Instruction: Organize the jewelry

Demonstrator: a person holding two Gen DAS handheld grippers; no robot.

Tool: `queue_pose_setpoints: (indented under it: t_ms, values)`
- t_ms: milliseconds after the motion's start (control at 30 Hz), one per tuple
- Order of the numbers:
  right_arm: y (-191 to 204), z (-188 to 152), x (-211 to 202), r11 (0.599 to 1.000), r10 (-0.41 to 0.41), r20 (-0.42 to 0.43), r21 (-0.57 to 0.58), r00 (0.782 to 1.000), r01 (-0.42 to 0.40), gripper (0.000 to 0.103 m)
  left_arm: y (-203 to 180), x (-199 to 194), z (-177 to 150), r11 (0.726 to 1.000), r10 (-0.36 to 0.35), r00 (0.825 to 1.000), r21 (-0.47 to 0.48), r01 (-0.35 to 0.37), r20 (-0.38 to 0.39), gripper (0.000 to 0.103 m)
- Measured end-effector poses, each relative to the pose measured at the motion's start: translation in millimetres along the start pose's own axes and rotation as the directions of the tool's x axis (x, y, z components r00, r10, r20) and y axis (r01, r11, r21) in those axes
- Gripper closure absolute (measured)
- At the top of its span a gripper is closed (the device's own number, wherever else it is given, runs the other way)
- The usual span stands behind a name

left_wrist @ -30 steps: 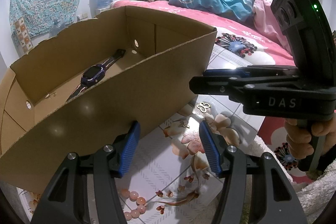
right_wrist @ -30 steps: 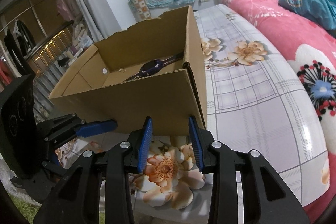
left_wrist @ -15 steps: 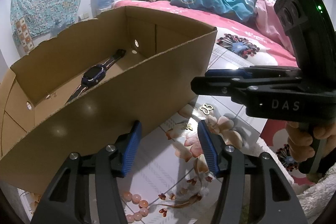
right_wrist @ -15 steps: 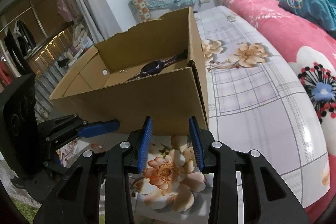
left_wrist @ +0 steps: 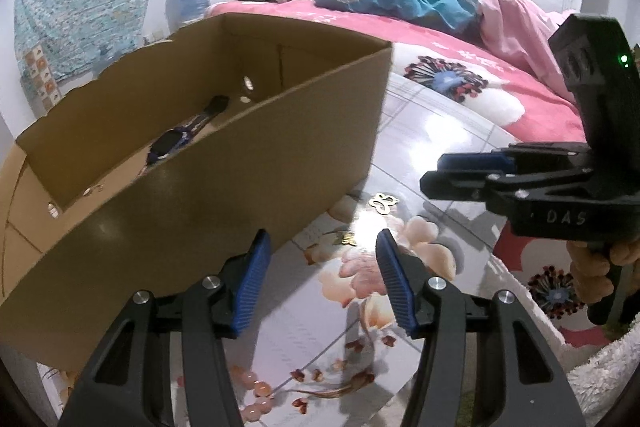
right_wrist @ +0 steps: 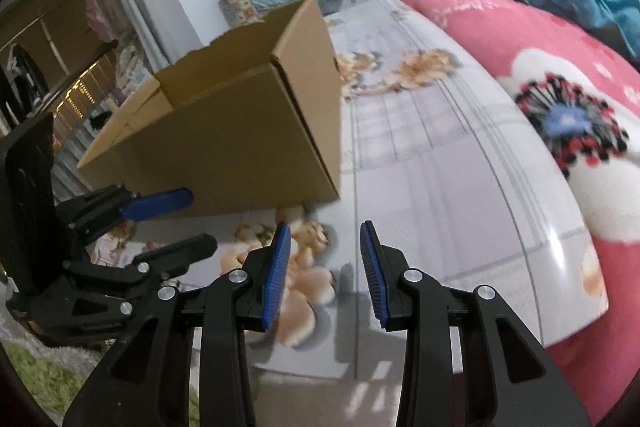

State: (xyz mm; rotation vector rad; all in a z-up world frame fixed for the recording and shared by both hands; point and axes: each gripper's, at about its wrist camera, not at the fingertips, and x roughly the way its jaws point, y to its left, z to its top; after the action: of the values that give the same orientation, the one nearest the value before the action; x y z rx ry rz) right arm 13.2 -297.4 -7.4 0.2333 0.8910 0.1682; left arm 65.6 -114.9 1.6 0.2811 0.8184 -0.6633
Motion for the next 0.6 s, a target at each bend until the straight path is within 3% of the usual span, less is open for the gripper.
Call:
queue_pose_setpoints:
  t_ms: [333,600]
  values:
    - [-9,-6,5,1.0,0.02,-0.012,0.02,1.0,-0.02,0.068,-10,28,2,0.998,-0.026,0.998,0.05,0.029,-0.055,0.08]
    - [-13,-6,12,0.999,0.034,-0.013,0.027,0.999,-0.034,0.068,-15,44,3,0.995,-0.013,0.995,0.094,0.022,-0.097,0.085]
